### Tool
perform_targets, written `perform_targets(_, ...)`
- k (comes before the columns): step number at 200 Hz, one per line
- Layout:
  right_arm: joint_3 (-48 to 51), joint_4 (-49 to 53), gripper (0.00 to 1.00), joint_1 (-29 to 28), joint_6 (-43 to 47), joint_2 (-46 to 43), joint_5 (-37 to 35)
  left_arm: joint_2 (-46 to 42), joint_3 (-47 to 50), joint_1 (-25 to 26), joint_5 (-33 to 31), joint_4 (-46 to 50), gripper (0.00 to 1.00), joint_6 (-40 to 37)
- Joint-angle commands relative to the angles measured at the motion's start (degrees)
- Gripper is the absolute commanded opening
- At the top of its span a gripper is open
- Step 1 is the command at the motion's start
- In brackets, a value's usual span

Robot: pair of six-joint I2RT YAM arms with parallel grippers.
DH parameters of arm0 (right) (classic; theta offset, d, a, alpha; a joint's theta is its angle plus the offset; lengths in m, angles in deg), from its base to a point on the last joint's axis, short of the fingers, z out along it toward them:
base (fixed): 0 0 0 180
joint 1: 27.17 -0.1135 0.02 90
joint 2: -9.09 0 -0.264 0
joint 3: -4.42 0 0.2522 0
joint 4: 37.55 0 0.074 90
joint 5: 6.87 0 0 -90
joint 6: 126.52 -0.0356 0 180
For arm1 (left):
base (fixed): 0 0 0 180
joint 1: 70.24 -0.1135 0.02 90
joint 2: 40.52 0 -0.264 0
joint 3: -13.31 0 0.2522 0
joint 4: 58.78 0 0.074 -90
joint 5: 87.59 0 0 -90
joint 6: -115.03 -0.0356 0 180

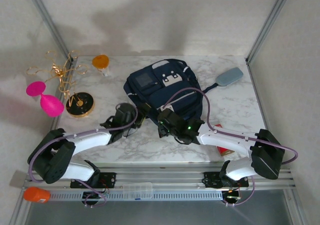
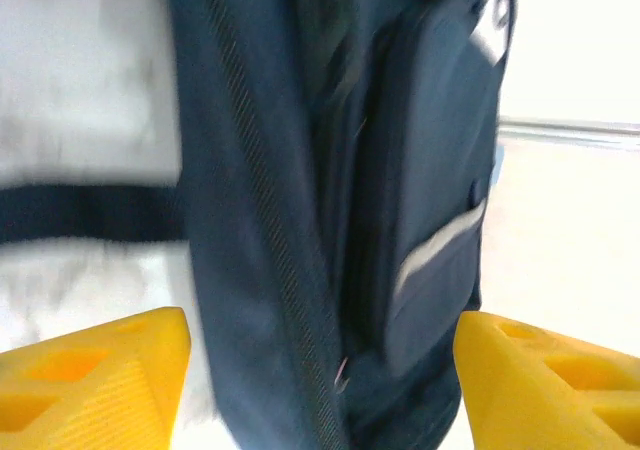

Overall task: Pack the student bag
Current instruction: Zip the student bag at the center of the table.

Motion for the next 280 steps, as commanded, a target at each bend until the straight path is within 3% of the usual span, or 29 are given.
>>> perform_targets(1,-0.4,-3.6,0.0,-0.7,-0.4,-0.7,1.5,1.7,1.0,2.0,-4.8,-7.3,0.67,9.4)
perform_targets(25,0.4,-5.1,0.0,-0.7,-0.4,-1.4,3.1,7.1,-6.1,4.1,-5.3,-3.8,0.54,8.5)
perform_targets(62,0.2,-4.5,0.0,-0.1,-1.0,0.4,3.8,10.2,-7.7,4.4,-9.0,-2.6,0.16,10.8)
perform_targets(85,-0.6,-0.3,0.0,0.0,-1.2,1.8,2.9,9.5,-8.3,3.2,-9.4,-0.1,0.0,8.8)
perform_targets(119,3.0,8.2,0.0,0.4,-2.6,-2.4,-3.4,6.5,-7.3,-2.5,-5.7,1.3,0.0,4.4)
perform_targets(164,9.3,15.8,0.0,8.7,-1.4,-12.0,-10.1,2.9,-10.0,-11.2,-0.3,9.3,0.0,-6.2)
perform_targets(198,8.4,5.3,0.0,6.6,6.3,-11.9,0.5,5.1,-13.9,-11.4,3.8,8.7,0.0,-8.2)
perform_targets(228,8.4,-0.4,0.0,6.6,9.3,-12.1,7.3,6.0,-18.5,-12.5,-0.4,14.5,0.0,-13.5)
perform_targets(240,8.5,-1.3,0.0,6.7,8.8,-12.1,8.2,8.5,-22.6,-13.8,0.9,17.6,0.0,-17.8)
perform_targets(261,9.6,-3.8,0.0,6.6,7.1,-11.5,9.3,9.7,-24.8,-14.4,1.8,22.5,0.18,-22.2)
perform_targets(280,10.9,-6.0,0.0,6.6,6.2,-10.3,9.9,4.2,-16.7,-13.4,3.3,18.0,0.48,-18.6)
